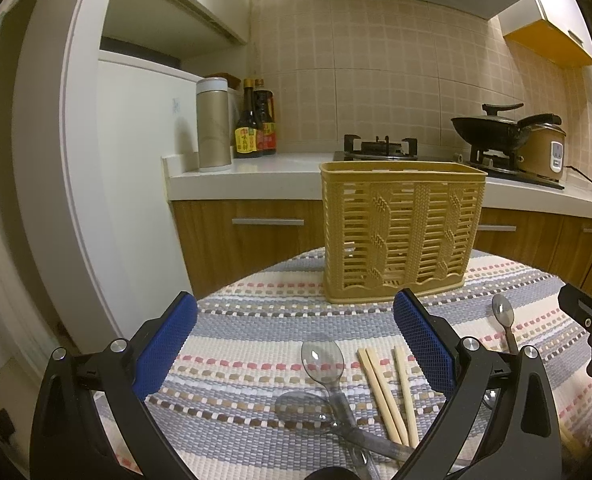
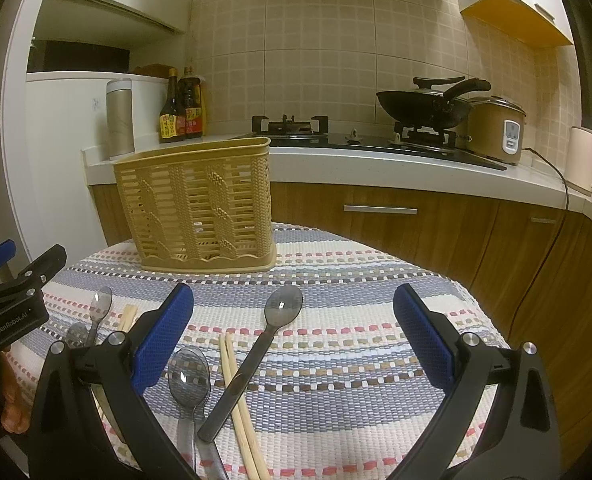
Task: Organize utensils
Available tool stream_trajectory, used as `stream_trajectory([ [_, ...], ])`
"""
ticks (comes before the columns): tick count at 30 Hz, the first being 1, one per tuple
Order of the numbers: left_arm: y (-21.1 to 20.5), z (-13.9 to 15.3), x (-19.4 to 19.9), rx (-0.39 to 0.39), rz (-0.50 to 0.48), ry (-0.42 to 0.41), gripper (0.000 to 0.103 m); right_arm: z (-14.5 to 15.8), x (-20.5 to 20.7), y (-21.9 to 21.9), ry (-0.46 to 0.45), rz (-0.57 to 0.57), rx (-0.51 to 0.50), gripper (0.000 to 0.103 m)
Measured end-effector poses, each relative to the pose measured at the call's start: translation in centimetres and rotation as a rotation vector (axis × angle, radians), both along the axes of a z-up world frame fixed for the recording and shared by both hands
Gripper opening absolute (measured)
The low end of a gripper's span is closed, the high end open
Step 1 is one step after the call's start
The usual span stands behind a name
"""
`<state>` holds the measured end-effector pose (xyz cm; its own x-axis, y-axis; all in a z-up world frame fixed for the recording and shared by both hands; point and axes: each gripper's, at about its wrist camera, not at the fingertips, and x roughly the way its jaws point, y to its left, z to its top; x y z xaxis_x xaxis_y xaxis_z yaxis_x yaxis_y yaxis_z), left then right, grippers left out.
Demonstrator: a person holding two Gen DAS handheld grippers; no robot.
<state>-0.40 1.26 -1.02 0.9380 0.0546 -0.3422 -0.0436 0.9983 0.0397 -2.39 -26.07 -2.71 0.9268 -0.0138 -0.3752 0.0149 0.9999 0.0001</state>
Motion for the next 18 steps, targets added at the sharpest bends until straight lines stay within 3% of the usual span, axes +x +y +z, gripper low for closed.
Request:
stream_trajectory([
  [18,0.28,0.2,-0.18,-0.008,0.005,-0.005,0.095,-0.17,0.51,0.8,0.025,-0.023,-0.05,0.096],
])
